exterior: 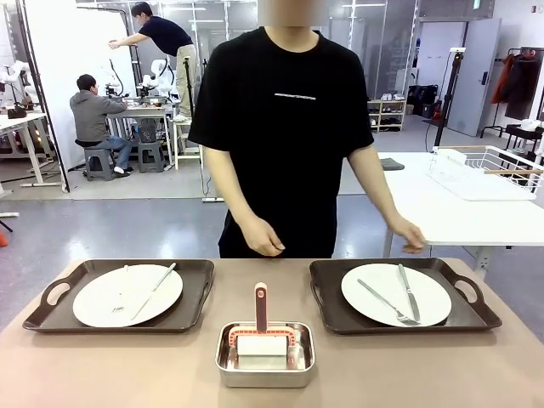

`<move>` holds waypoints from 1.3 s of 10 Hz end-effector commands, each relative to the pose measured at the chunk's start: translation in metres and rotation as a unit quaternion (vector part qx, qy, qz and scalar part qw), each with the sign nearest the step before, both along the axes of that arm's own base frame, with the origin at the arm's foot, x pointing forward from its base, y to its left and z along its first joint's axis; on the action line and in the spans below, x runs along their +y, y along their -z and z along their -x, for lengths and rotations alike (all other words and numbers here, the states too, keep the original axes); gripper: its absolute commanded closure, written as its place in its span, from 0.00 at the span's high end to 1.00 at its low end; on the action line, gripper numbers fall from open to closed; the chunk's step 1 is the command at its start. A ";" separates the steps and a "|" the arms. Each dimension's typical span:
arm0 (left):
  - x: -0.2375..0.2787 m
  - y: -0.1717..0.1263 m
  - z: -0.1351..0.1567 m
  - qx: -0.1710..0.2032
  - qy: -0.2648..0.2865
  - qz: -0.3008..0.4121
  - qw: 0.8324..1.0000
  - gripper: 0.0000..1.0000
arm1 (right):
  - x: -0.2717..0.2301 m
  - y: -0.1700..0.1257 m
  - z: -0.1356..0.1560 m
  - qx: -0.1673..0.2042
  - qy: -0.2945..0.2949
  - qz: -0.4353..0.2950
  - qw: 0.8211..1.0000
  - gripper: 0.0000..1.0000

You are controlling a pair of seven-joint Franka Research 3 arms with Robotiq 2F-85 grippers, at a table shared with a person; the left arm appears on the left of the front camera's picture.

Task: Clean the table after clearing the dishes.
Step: When the left (or right) Handle tray is removed, use the left hand (or right hand) to clean the left (or right) side of the table with the Lint Roller.

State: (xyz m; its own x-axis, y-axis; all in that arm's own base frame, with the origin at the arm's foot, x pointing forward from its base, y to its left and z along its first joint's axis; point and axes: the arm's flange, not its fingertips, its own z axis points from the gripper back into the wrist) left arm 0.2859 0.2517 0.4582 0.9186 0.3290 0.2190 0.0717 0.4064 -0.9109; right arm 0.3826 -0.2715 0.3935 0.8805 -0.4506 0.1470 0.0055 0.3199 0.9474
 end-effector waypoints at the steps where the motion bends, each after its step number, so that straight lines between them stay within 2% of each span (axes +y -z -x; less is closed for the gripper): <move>1: 0.000 0.000 0.000 -0.001 0.000 0.000 1.000 1.00 | 0.000 -0.003 0.000 -0.003 0.000 0.001 1.000 1.00; 13: 0.000 0.000 0.000 -0.001 0.000 0.000 1.000 1.00 | 0.000 -0.003 0.000 -0.003 0.000 0.001 1.000 1.00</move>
State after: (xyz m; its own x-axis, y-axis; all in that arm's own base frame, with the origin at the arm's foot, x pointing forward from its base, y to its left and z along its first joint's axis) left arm 0.2868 0.2505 0.4574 0.9201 0.3260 0.2174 0.0719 0.4049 -0.9115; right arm 0.3834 -0.2722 0.3938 0.8805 -0.4504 0.1478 0.0054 0.3213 0.9470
